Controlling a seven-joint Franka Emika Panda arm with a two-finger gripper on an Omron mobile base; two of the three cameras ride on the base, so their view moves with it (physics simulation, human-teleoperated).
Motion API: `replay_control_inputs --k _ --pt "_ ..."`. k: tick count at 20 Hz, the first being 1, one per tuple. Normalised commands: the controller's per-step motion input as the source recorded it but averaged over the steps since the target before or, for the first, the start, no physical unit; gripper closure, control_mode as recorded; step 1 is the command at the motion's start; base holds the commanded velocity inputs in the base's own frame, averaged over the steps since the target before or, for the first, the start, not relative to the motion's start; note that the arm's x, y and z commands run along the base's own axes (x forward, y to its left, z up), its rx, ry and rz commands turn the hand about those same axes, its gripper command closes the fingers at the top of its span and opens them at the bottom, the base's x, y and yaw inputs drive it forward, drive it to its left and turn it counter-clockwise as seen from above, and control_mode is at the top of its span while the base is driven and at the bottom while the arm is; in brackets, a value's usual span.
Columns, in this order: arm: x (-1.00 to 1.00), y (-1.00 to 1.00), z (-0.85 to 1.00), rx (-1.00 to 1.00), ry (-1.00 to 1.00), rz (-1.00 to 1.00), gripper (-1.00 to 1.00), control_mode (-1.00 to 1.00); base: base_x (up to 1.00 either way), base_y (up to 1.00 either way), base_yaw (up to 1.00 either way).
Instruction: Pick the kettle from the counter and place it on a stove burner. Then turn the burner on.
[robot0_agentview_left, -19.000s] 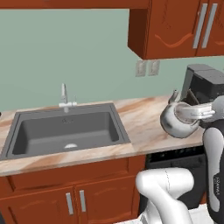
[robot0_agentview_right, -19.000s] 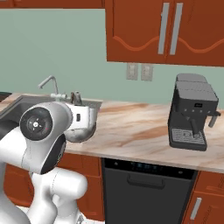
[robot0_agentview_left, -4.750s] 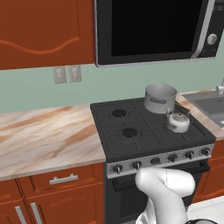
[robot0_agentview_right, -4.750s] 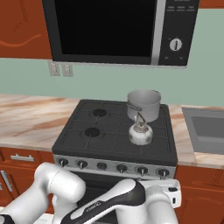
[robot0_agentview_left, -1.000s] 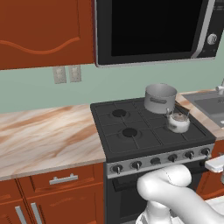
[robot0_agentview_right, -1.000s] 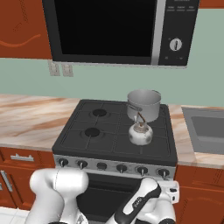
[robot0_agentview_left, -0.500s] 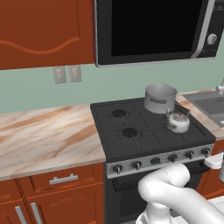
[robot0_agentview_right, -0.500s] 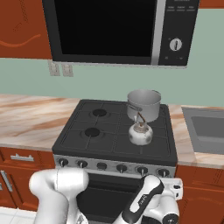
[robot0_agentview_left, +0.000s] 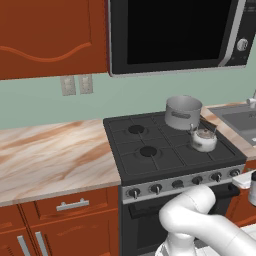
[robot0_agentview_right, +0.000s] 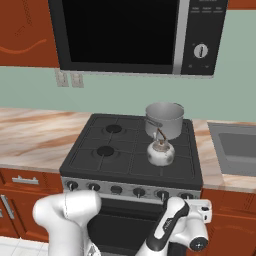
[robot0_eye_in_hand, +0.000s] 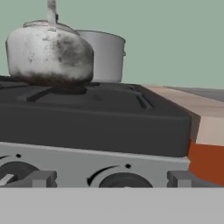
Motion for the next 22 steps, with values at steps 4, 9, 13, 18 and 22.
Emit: replay_control_inputs --k 4,9,13,18,22 --pt "0.11 -0.09 -0.21 0.00 0.00 0.00 -1.00 -1.00 0.00 0.00 0.00" --pt "0.01 -0.10 -0.33 0.00 0.00 0.00 -1.00 -1.00 0.00 0.00 0.00" --pt "0.00 -0.09 -0.31 0.00 0.00 0.00 -1.00 -1.00 0.00 0.00 0.00" --pt "0.07 -0.01 -0.17 0.00 0.00 0.00 -1.00 -1.00 0.00 0.00 0.00" --pt "0.18 0.00 -0.15 0.00 0.00 0.00 -1.00 -1.00 0.00 0.00 0.00"
